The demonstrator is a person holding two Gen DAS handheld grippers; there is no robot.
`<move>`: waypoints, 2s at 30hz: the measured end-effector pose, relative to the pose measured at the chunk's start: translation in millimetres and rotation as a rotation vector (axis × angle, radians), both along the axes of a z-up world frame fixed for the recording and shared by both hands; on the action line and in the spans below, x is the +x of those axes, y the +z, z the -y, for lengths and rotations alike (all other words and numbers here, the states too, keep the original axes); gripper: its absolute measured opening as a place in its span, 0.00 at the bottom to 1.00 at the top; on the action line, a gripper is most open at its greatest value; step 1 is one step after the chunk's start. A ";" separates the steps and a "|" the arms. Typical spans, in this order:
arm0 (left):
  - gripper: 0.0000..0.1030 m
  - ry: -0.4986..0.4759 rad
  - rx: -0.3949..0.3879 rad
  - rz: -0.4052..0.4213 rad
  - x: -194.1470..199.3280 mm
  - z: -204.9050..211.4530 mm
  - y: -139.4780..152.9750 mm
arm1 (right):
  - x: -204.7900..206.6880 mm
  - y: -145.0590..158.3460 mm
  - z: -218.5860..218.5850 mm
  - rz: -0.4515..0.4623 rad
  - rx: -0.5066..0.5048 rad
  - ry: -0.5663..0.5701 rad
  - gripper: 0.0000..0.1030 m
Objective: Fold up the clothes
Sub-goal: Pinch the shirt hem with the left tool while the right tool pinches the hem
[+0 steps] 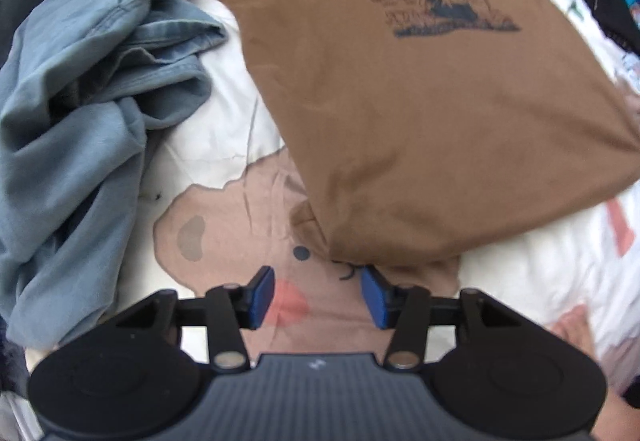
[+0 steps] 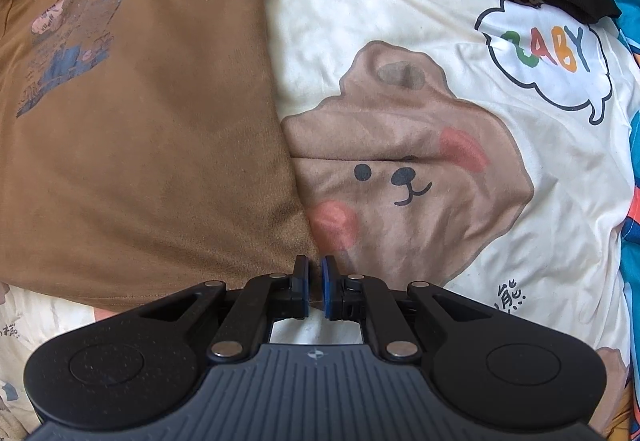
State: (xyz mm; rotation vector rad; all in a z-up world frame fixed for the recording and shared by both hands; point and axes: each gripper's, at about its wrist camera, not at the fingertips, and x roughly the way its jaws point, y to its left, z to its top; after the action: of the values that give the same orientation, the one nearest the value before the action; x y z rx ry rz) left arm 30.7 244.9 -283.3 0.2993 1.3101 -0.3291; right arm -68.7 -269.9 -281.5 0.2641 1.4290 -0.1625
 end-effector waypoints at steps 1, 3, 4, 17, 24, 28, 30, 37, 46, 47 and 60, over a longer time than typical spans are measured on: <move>0.49 0.001 0.005 0.000 1.9 1.6 -5.0 | 0.1 0.2 -0.9 -0.002 -0.003 0.002 0.05; 0.49 0.010 -0.013 0.026 7.0 4.3 -6.4 | 0.7 0.9 -2.7 -0.005 -0.011 0.011 0.05; 0.49 0.015 -0.024 0.041 9.6 5.6 -6.5 | 1.1 1.6 -3.1 -0.005 -0.014 0.014 0.05; 0.56 0.043 -0.158 0.121 36.0 27.7 -15.4 | 1.7 0.6 -7.4 -0.011 -0.029 0.014 0.05; 0.23 -0.033 -0.139 0.099 24.0 39.4 -22.7 | 4.5 -1.4 -5.7 -0.011 -0.028 0.027 0.05; 0.14 -0.032 -0.181 0.021 16.7 28.0 -13.0 | 5.2 5.0 -8.1 -0.012 -0.019 0.061 0.04; 0.14 -0.032 -0.222 0.002 11.2 18.8 0.9 | 5.6 12.1 -7.1 -0.011 -0.011 0.077 0.04; 0.10 -0.009 -0.321 -0.068 2.2 -11.9 42.4 | 9.5 36.7 -3.3 -0.014 0.013 0.136 0.04; 0.09 0.156 -0.388 -0.072 14.9 -42.9 45.7 | 13.4 37.3 -4.1 0.019 -0.001 0.135 0.04; 0.09 0.179 -0.391 -0.073 17.0 -45.2 41.4 | 13.5 34.2 -3.9 0.024 -0.005 0.129 0.04; 0.06 0.160 -0.232 -0.182 15.8 -51.7 3.5 | 8.7 17.3 -3.4 -0.053 -0.014 0.127 0.03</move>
State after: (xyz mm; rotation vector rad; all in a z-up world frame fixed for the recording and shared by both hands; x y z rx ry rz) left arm 46.4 296.6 -279.8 -0.0321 1.4497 -0.3754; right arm -60.1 -266.5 -264.3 0.1579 1.4923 -0.0755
